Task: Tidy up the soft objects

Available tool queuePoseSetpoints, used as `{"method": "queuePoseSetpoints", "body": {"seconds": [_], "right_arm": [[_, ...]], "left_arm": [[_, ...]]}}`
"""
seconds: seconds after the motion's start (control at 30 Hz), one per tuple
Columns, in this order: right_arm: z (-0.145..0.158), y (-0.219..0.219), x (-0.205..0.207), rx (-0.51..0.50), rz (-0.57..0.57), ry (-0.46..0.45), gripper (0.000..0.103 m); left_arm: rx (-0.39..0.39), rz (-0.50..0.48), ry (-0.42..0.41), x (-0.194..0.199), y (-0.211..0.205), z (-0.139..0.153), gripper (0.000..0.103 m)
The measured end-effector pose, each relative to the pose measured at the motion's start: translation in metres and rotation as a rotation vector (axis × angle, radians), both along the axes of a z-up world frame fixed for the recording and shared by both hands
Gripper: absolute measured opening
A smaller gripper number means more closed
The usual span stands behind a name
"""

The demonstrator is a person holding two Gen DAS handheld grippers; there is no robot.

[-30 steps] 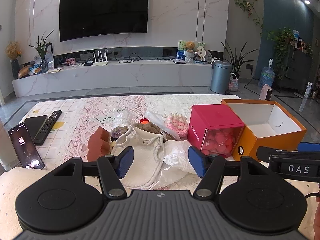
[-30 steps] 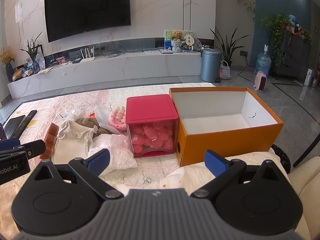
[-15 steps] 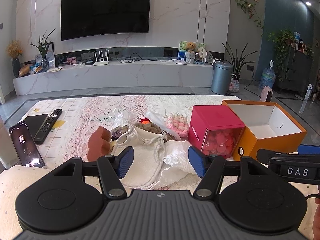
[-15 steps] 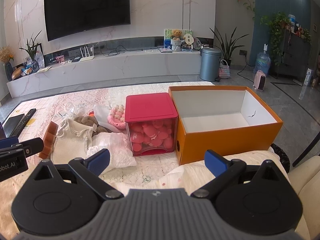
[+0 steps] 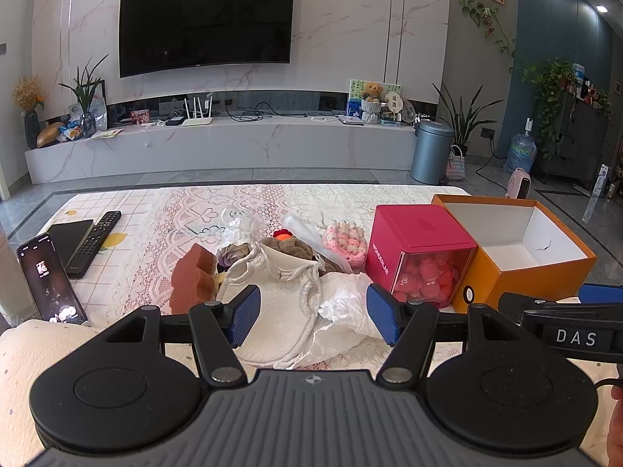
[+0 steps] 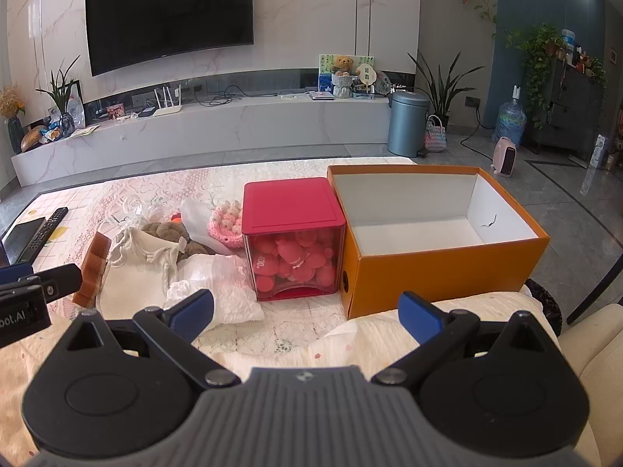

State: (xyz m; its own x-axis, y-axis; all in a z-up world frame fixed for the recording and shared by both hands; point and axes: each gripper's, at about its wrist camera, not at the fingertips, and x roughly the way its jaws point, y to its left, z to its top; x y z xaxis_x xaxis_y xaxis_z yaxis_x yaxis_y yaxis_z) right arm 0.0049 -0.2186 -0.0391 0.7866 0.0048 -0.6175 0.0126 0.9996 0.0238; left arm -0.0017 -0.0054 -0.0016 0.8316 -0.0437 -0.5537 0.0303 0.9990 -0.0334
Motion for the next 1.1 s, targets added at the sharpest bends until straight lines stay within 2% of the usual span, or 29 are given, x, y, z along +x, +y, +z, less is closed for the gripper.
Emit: {"method": "queuePoseSetpoints", "body": {"seconds": [0.8,0.97,1.07,1.1], "right_arm": [[-0.003,0.0,0.0,0.005,0.0,0.008,0.099],[-0.005,0.003,0.003,0.015,0.028,0.021,0.099],[-0.006,0.009,0.008,-0.006,0.058,0.026,0.097],[-0.006,0.011,0.011,-0.007,0.073,0.034,0.091]], "left_arm": [[-0.002,-0.001,0.003,0.0,0.001,0.0,0.074],[-0.02,-0.023,0.025,0.001,0.002,-0.004,0.074],[-0.006,-0.053,0.038,0.005,0.003,-0.006,0.074],[0.003,-0.069,0.042,0.007,0.003,-0.007,0.074]]}}
